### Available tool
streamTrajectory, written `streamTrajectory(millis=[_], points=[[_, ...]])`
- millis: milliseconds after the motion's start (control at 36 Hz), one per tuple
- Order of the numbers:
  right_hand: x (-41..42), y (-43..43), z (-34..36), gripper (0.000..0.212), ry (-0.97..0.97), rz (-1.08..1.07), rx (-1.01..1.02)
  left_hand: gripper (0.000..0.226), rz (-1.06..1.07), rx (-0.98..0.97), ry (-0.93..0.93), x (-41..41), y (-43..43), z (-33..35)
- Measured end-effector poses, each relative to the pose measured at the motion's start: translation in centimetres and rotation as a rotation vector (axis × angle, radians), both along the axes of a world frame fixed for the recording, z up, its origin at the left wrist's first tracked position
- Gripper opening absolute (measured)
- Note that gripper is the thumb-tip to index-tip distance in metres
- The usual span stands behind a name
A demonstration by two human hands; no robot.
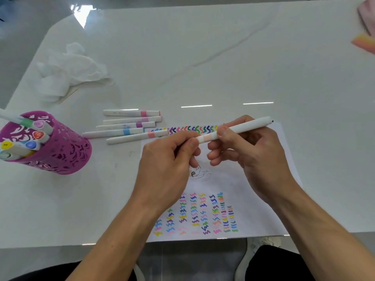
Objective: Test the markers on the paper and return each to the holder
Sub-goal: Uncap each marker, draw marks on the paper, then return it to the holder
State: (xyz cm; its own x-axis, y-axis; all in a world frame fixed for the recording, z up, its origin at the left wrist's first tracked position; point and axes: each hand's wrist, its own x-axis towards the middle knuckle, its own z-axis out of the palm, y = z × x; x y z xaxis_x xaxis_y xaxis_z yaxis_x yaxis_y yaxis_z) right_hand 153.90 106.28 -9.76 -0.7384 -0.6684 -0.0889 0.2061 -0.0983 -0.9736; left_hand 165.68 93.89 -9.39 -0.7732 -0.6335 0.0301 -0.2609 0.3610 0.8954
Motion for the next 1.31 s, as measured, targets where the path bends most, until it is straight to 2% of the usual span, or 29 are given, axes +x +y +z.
streamTrajectory(millis=[278,389,778,972,1194,1306], points=[[-0.2,0.0,-0.5,0.015,-0.07,0.029,-0.01,0.018,0.027,-0.012,0.005,-0.1,-0.1,0.5],[0.0,-0.1,-1.0,0.025,0.049,-0.06,0.115,0.014,0.135,-0.1,-0.008,0.2,-0.1,0.9],[-1.1,0.0,-2.6,0.013,0.231,-0.269,0.374,0.017,0.366,-0.287,0.178,3.1,-3.3,3.1],[-1.0,-0.4,-3.3,0.011,0.274,-0.303,0.465,0.004,0.47,-0.34,0.278,5.0,-5.2,4.4],[-0.9,-0.7,-3.6,0.012,0.322,-0.332,0.504,0.017,0.579,-0.554,0.453,7.7,-7.5,6.0],[-0.8,-0.9,-3.6,0.013,0.338,-0.337,0.509,0.024,0.623,-0.567,0.441,8.6,-8.6,6.2]])
